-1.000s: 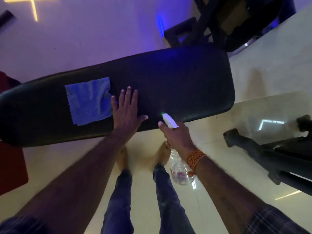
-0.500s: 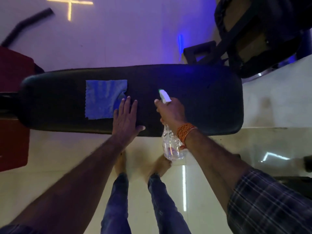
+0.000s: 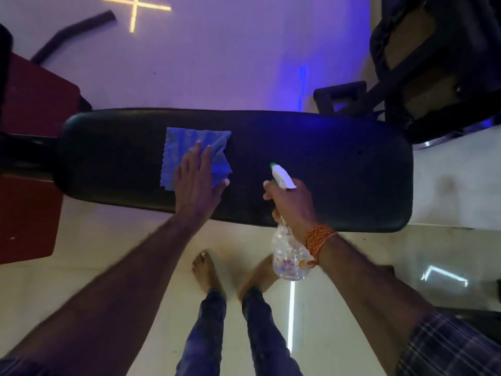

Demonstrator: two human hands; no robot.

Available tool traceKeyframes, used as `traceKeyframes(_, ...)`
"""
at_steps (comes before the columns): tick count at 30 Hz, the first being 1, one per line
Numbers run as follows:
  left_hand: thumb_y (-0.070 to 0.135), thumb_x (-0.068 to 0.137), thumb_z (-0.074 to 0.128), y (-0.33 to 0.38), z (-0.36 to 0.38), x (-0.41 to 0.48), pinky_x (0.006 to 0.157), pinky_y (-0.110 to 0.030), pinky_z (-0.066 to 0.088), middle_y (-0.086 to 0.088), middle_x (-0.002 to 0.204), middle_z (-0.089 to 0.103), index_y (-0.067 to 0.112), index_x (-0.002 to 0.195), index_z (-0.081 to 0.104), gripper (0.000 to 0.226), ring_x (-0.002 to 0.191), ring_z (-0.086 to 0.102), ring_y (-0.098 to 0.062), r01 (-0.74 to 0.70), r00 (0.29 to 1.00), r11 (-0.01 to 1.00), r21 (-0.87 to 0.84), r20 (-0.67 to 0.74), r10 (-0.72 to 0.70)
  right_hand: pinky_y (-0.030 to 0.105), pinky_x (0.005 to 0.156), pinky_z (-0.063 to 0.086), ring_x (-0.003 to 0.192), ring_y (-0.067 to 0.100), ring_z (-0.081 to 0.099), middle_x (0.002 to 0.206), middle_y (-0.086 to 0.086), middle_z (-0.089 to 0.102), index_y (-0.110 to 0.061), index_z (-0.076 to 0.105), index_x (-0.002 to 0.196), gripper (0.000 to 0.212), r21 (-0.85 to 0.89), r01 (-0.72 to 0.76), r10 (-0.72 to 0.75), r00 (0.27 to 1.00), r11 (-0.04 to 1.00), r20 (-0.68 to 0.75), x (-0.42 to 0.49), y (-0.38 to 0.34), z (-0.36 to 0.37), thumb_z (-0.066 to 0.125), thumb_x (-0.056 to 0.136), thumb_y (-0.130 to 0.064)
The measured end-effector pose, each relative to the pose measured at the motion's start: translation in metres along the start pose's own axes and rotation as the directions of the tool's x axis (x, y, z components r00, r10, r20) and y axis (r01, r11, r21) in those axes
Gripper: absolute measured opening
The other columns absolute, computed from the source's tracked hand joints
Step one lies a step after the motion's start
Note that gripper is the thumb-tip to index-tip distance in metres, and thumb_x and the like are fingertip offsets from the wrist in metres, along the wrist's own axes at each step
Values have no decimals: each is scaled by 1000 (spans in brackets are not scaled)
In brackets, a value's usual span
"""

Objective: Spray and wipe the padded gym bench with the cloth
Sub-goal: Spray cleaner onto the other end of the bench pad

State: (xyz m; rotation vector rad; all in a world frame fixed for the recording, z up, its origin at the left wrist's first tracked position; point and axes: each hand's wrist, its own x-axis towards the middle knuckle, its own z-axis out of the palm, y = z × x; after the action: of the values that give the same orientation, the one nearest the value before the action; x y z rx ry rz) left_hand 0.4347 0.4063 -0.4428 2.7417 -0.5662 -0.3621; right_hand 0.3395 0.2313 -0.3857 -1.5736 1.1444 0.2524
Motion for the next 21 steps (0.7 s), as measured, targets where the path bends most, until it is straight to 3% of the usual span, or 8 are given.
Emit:
traceKeyframes(3,51,96,63,-13,-9,17,118,-53,26,-18,169,19,8,160,27,86,155,21,-38,240,965,964,-110,-82,-250,20,40,41,44,12,49,72,5,64,-14,66,84,13,62,188,-185,981,980,-61,4,-29,7,68,94,-21)
traceKeyframes(6,47,89,73,-22,-20,40,112,-57,34,-19,162,29,8,161,19,97,148,31,-40,467,878,859,-211,-8,-479,19,44,44,46,9,50,67,0,58,-11,68,90,7,99,366,-352,927,925,-132,8,-53,12,67,95,-16)
traceKeyframes(9,44,83,81,-31,-24,56,108,-56,40,-21,149,47,8,157,25,99,137,46,-42,540,835,803,-251,43,-548,19,51,48,53,8,53,76,-3,62,-10,70,106,10,128,473,-445,873,872,-200,14,-66,17,66,97,-14)
traceKeyframes(11,42,82,82,-37,-23,62,106,-52,47,-20,138,59,9,143,41,81,128,57,-42,579,808,739,-345,121,-577,19,55,50,60,12,55,83,-2,63,-10,69,113,16,128,508,-474,851,852,-226,18,-70,24,66,100,-18)
traceKeyframes(15,44,88,76,-51,-26,54,90,-42,56,-18,115,74,8,118,70,48,111,69,-37,543,833,693,-474,201,-515,19,61,50,68,12,56,80,-7,61,-13,67,108,15,166,525,-476,839,835,-263,22,-77,44,64,102,-27)
traceKeyframes(18,37,92,75,-69,-38,32,90,-44,57,-11,104,76,9,109,72,33,101,71,-30,438,851,606,-664,87,-519,34,68,56,71,15,57,79,-12,60,-13,66,107,17,176,553,-505,825,814,-254,19,-89,68,63,103,-29)
traceKeyframes(21,31,95,73,-95,-52,4,87,-45,56,-8,96,73,15,98,68,18,90,68,-25,389,813,517,-763,20,-583,47,78,59,75,12,58,82,-15,61,-6,64,110,21,218,607,-564,793,764,-230,11,-107,101,62,103,-25)
